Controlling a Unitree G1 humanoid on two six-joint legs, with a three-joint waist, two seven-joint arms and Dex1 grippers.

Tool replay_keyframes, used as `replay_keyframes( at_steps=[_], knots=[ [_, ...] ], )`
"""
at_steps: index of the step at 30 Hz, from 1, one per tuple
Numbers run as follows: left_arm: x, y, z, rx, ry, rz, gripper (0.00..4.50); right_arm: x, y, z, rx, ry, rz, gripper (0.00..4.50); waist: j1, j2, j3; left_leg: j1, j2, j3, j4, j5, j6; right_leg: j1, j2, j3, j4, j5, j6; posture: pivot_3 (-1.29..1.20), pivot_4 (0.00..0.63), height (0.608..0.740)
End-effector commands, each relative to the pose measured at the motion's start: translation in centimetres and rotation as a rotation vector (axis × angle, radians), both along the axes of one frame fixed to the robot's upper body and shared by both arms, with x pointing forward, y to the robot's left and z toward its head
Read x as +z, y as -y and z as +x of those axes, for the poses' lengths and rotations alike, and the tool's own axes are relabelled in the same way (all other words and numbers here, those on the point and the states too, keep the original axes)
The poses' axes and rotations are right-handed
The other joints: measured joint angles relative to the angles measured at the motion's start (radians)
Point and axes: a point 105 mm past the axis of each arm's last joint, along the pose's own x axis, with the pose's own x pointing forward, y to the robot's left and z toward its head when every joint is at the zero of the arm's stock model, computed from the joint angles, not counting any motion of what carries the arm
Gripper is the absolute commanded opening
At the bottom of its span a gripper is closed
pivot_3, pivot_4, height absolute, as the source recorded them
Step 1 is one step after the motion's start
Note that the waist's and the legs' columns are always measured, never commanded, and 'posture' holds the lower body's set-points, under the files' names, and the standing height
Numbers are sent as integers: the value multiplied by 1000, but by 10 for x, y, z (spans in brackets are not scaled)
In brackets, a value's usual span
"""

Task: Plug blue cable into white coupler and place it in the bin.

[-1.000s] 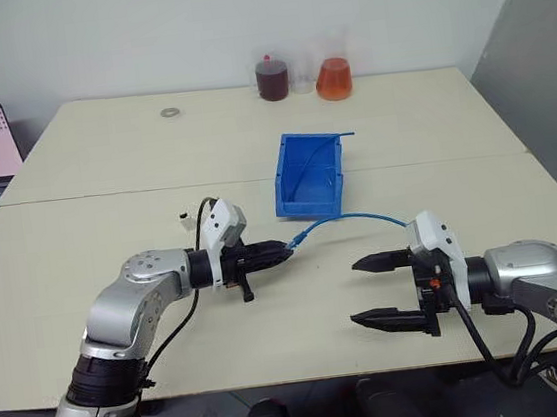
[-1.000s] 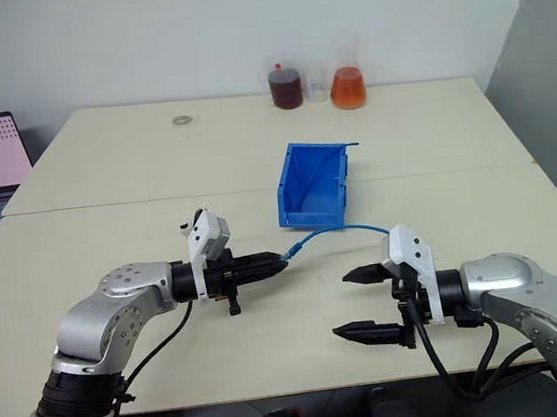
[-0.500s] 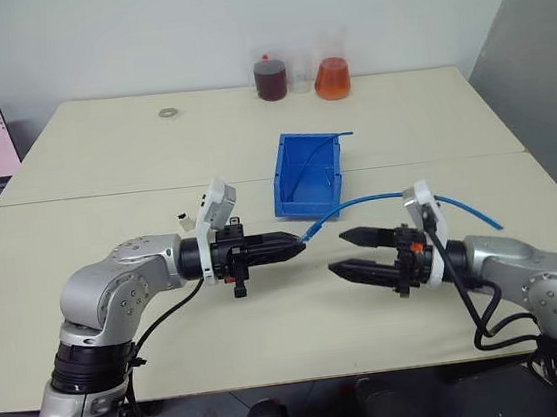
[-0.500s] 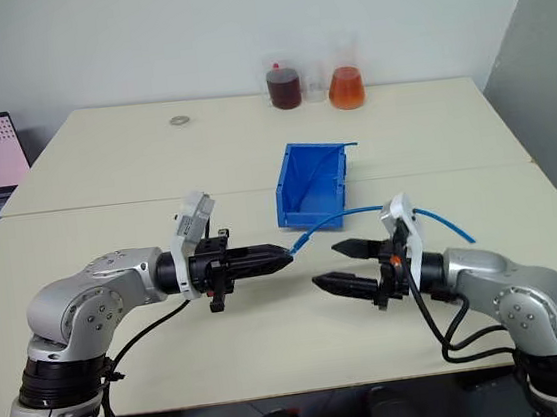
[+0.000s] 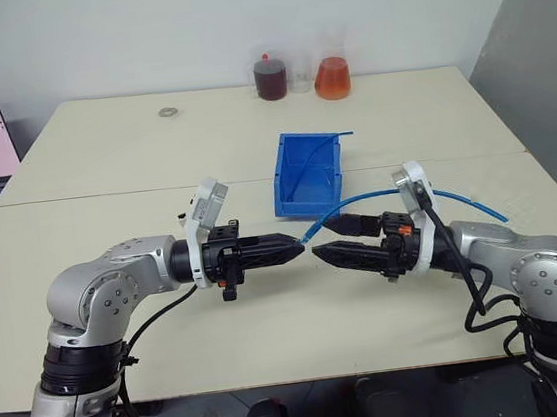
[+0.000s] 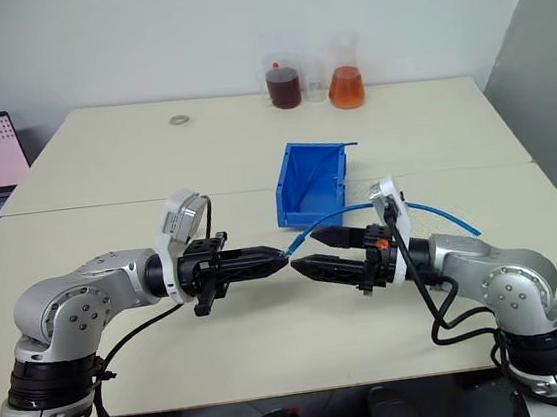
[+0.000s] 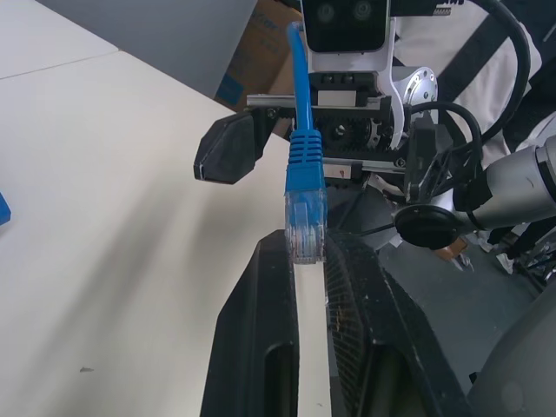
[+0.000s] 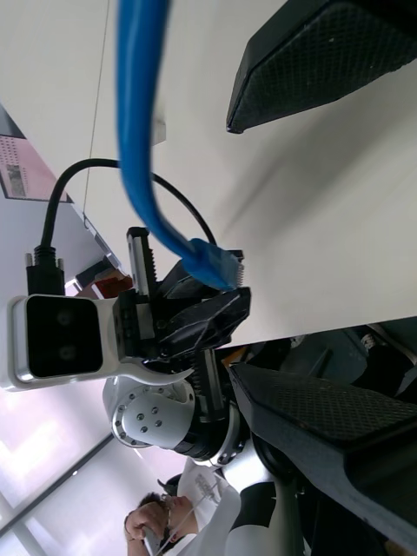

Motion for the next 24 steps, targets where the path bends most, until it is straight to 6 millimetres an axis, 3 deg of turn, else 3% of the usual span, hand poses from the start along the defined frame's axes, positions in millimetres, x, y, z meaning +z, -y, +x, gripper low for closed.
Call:
replay_keyframes(
  at_steps=[1,4,7,21,24],
  knots=[
    [13,0,-5,-16,58,-12,201,12,-3,-2,28,18,44,4500,0,0,0,0,0,0,0,0,0,0,0,0,0,0,0,0,150,740],
    [12,-1,-5,-13,60,-11,201,12,-4,-2,36,12,50,4500,0,0,0,0,0,0,0,0,0,-1,0,1,0,0,0,0,150,740],
    [11,-1,-5,-10,64,-5,201,12,-5,-3,44,5,51,3987,0,0,0,-1,0,0,0,0,0,-1,0,0,0,0,0,0,150,740],
    [10,-1,-6,-9,71,-5,201,12,-12,-7,85,4,41,358,0,0,0,-2,0,0,0,0,0,-2,0,1,0,0,0,0,150,740],
    [10,0,-5,-7,75,-5,201,11,-12,-8,97,0,37,187,0,0,0,-2,0,0,0,0,0,-2,0,1,0,0,0,0,150,740]
  ],
)
